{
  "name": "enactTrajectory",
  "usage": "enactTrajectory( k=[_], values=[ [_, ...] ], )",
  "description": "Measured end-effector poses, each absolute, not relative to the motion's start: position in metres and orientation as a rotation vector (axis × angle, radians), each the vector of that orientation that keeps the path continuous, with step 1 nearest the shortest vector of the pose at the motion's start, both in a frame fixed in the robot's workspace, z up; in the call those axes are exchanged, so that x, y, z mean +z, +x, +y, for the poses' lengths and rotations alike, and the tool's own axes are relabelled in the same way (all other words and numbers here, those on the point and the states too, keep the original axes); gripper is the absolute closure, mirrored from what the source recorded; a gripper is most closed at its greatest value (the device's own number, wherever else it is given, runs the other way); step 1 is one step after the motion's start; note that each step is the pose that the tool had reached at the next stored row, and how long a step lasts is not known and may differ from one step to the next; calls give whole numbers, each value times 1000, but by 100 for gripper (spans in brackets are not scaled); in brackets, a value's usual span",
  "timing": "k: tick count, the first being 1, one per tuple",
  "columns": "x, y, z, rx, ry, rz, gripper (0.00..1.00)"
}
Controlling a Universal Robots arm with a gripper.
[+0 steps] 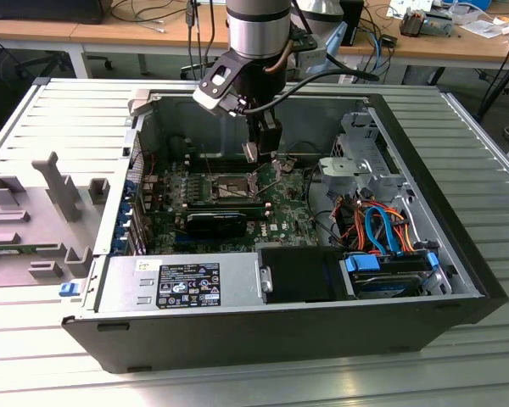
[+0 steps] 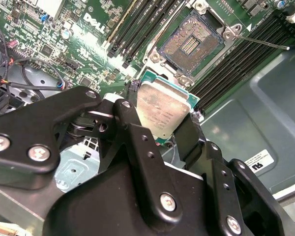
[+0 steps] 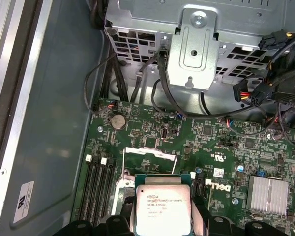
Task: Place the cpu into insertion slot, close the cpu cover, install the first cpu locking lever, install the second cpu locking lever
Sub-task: 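Place the cpu into insertion slot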
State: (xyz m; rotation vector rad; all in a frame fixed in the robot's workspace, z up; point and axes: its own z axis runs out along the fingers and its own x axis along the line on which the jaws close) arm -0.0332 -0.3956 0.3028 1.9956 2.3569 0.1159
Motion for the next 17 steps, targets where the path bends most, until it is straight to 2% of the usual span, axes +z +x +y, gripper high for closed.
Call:
enactTrajectory(
  k=[17],
  values=[
    [302,-33,-396,115,2022,2334,46]
  ],
)
